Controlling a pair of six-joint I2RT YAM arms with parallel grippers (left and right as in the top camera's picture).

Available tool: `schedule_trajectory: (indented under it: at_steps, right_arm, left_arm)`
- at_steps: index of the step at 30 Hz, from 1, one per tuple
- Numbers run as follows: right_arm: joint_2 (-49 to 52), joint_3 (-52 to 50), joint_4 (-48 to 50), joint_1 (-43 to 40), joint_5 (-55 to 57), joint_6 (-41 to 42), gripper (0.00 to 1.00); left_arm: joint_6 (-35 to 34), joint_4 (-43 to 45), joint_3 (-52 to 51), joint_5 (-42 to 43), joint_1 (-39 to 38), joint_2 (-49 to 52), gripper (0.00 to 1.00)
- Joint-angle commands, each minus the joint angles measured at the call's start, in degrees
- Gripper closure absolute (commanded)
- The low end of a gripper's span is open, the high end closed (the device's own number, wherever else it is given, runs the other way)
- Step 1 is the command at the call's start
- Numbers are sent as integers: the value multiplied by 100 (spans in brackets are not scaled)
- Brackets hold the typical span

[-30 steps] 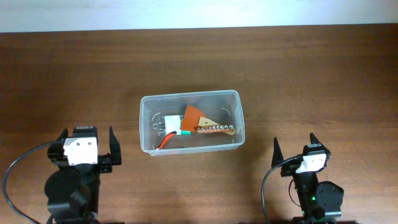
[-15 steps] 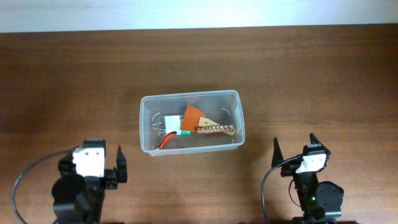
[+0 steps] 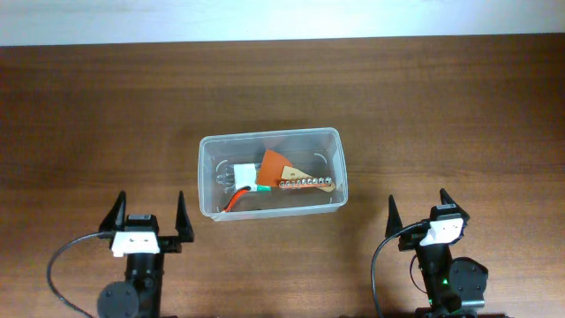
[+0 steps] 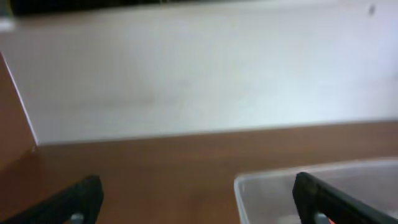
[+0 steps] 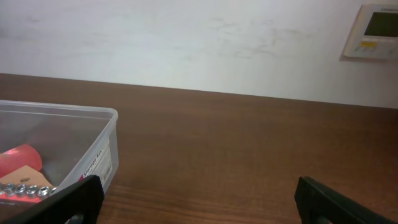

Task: Pack container

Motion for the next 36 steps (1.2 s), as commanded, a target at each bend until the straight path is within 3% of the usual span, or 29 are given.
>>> schedule_trajectory:
  at_steps: [1, 5, 10, 36]
  right_arm:
    - [-48, -26, -28, 55, -98, -37, 1]
    - [-48, -26, -26, 55, -98, -37, 1]
    - [-48, -26, -28, 55, -98, -37, 1]
    - [-48, -26, -26, 55, -98, -37, 1]
  left_arm:
    - [-129, 350, -411, -225, -111, -267, 1]
    - [-457, 452, -787, -199, -151, -295, 1]
    - [-1003, -511, -772, -162, -157, -293, 1]
    - [-1001, -507, -772, -175, -153, -293, 1]
